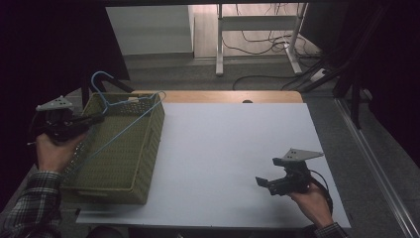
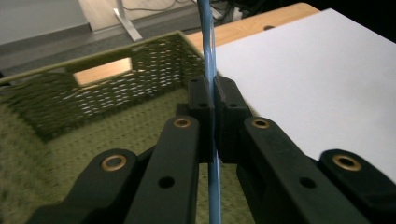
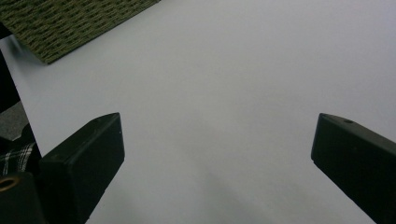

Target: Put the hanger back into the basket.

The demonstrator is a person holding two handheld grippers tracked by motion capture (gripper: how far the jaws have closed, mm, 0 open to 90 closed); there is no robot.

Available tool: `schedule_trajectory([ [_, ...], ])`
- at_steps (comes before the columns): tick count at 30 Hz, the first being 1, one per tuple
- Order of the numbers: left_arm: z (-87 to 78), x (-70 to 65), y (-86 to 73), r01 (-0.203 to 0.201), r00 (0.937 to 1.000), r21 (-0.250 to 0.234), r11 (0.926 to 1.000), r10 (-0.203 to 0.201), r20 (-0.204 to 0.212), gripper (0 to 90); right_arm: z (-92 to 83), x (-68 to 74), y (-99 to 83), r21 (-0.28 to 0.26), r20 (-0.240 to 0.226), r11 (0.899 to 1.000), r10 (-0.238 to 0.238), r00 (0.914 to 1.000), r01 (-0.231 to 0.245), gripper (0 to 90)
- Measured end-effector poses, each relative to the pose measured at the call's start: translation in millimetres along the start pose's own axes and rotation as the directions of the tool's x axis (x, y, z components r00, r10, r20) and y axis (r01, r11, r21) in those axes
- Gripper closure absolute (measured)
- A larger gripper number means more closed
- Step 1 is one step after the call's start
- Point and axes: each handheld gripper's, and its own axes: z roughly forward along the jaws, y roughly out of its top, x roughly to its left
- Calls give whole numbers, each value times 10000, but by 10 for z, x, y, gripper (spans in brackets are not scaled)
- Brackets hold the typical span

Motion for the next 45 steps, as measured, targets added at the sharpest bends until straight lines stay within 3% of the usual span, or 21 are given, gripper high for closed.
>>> schedule_trajectory([
  [7,-12,173,-116,117,9995,-137,9998,-121,-293,877,-18,1,-24,-22,-13,10000,16,10000,-16,24],
  [16,204,284,-332,316,9987,88,9995,-313,-397,877,-19,-3,-44,90,20,10000,22,10000,-22,24],
  [26,414,381,-586,827,9956,797,9934,-788,-509,875,8,13,-62,218,14,9997,-57,10000,56,24],
  [28,465,384,-637,934,9934,1281,9874,-838,-786,872,18,22,-68,298,50,9995,-140,9999,138,24],
  [33,502,363,-677,902,9886,1737,9807,-671,-1350,853,21,26,-73,349,77,9992,-212,9997,210,24],
  [37,441,280,-615,795,9834,1267,9887,-570,-1720,624,14,31,-69,347,164,9991,-256,9995,250,24],
  [40,388,153,-555,565,9866,1034,9930,-397,-1581,488,3,31,-71,397,220,9987,-328,9992,319,24],
  [43,323,-5,-509,647,9935,643,9958,-582,-976,369,-19,31,-80,496,344,9981,-390,9986,373,23],
  [45,284,-120,-488,647,9974,440,9969,-632,-341,281,-51,26,-90,436,393,9986,-313,9987,296,19],
])
